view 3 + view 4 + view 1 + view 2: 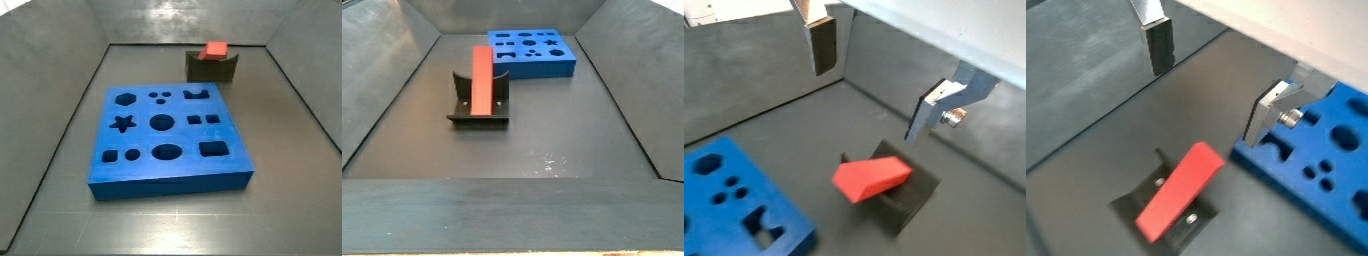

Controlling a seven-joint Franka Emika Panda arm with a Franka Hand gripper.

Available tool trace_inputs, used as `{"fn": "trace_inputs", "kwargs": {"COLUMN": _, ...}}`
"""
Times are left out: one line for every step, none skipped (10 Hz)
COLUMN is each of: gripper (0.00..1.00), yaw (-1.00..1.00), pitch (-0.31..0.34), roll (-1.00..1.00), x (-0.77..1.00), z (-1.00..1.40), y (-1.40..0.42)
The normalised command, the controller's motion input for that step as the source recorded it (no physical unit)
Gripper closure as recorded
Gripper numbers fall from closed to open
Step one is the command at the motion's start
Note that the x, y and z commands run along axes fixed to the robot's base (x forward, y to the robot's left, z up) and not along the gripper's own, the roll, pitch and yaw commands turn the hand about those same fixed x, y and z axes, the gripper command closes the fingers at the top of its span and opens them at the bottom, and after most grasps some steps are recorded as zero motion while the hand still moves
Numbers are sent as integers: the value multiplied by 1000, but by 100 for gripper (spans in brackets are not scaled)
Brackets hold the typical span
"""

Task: Pick up the rectangle object. Move up. Place the rectangle object on the fixture. Regrasp the rectangle object. Move to above the board. Insert the rectangle object.
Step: Regrasp the rectangle object.

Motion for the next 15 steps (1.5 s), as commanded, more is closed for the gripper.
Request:
{"fn": "trace_inputs", "kwargs": {"gripper": 0, "yaw": 21, "pitch": 9, "roll": 1000, "x": 4, "z": 6, "y": -23}}
{"fn": "trace_inputs", "kwargs": {"gripper": 0, "yaw": 23, "pitch": 19, "roll": 1000, "x": 17, "z": 6, "y": -27}}
{"fn": "trace_inputs", "kwargs": {"gripper": 0, "yaw": 26, "pitch": 28, "roll": 1000, "x": 31, "z": 2, "y": -26}}
{"fn": "trace_inputs", "kwargs": {"gripper": 0, "yaw": 29, "pitch": 40, "roll": 1000, "x": 38, "z": 2, "y": -30}}
{"fn": "trace_inputs", "kwargs": {"gripper": 0, "yaw": 35, "pitch": 59, "roll": 1000, "x": 52, "z": 9, "y": -35}}
{"fn": "trace_inputs", "kwargs": {"gripper": 0, "yaw": 40, "pitch": 71, "roll": 1000, "x": 62, "z": 8, "y": -37}}
{"fn": "trace_inputs", "kwargs": {"gripper": 0, "yaw": 53, "pitch": 102, "roll": 1000, "x": 78, "z": 0, "y": -41}}
{"fn": "trace_inputs", "kwargs": {"gripper": 0, "yaw": 68, "pitch": 129, "roll": 1000, "x": 85, "z": -3, "y": -44}}
{"fn": "trace_inputs", "kwargs": {"gripper": 0, "yaw": 103, "pitch": 169, "roll": 1000, "x": 90, "z": -5, "y": -47}}
{"fn": "trace_inputs", "kwargs": {"gripper": 0, "yaw": 127, "pitch": 177, "roll": 870, "x": 95, "z": -2, "y": -50}}
{"fn": "trace_inputs", "kwargs": {"gripper": 0, "yaw": 149, "pitch": 166, "roll": 676, "x": 97, "z": -7, "y": -54}}
{"fn": "trace_inputs", "kwargs": {"gripper": 0, "yaw": 168, "pitch": 147, "roll": 478, "x": 96, "z": -7, "y": -54}}
{"fn": "trace_inputs", "kwargs": {"gripper": 0, "yaw": 186, "pitch": 113, "roll": 279, "x": 89, "z": 4, "y": -37}}
{"fn": "trace_inputs", "kwargs": {"gripper": 0, "yaw": 194, "pitch": 76, "roll": 208, "x": 78, "z": 4, "y": -37}}
{"fn": "trace_inputs", "kwargs": {"gripper": 0, "yaw": 295, "pitch": 20, "roll": 243, "x": 25, "z": -1000, "y": 43}}
